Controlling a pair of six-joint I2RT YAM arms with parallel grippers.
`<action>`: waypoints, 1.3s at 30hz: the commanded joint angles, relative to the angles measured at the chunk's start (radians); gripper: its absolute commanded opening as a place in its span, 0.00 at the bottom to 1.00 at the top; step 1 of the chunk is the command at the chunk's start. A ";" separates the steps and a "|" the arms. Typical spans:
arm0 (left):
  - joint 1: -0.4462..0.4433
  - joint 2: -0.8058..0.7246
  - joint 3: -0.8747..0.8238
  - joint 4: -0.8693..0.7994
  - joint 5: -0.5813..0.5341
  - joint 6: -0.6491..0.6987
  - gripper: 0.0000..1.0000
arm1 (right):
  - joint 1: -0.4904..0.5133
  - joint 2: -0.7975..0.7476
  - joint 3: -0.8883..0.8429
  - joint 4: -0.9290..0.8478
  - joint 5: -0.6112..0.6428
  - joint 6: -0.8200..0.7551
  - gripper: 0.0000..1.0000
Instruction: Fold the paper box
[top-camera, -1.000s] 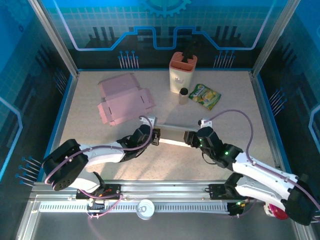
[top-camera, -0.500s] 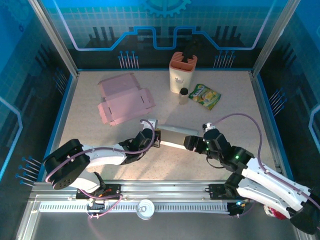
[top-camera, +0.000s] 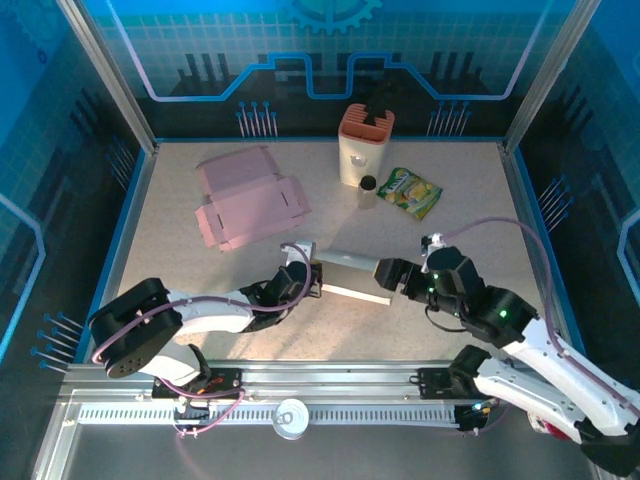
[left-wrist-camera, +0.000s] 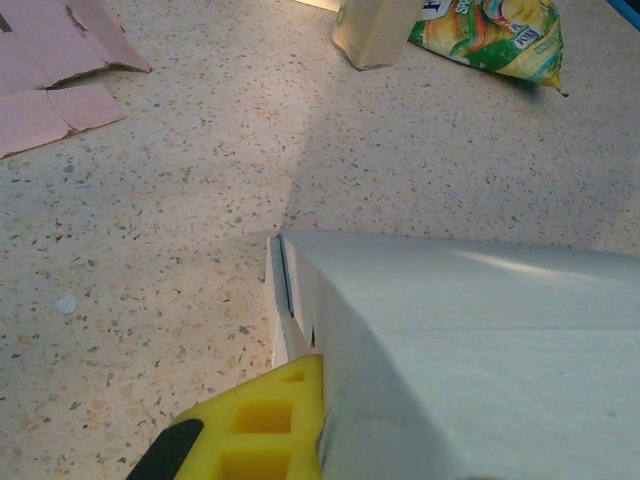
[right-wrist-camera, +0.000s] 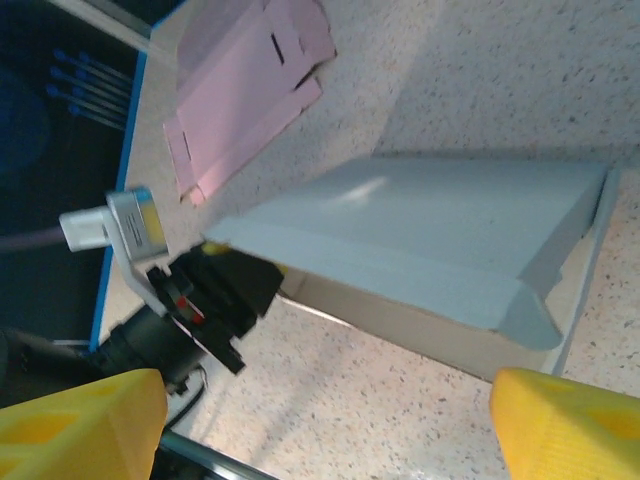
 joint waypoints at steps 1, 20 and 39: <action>-0.017 0.031 -0.039 -0.050 0.000 -0.014 0.00 | -0.134 0.054 0.014 -0.061 -0.139 0.000 0.82; -0.073 0.113 -0.086 0.003 0.001 -0.120 0.01 | -0.351 0.336 -0.168 0.175 -0.369 -0.066 0.71; -0.127 -0.062 -0.128 -0.132 0.042 -0.200 0.37 | -0.406 0.416 -0.237 0.215 -0.334 -0.152 0.58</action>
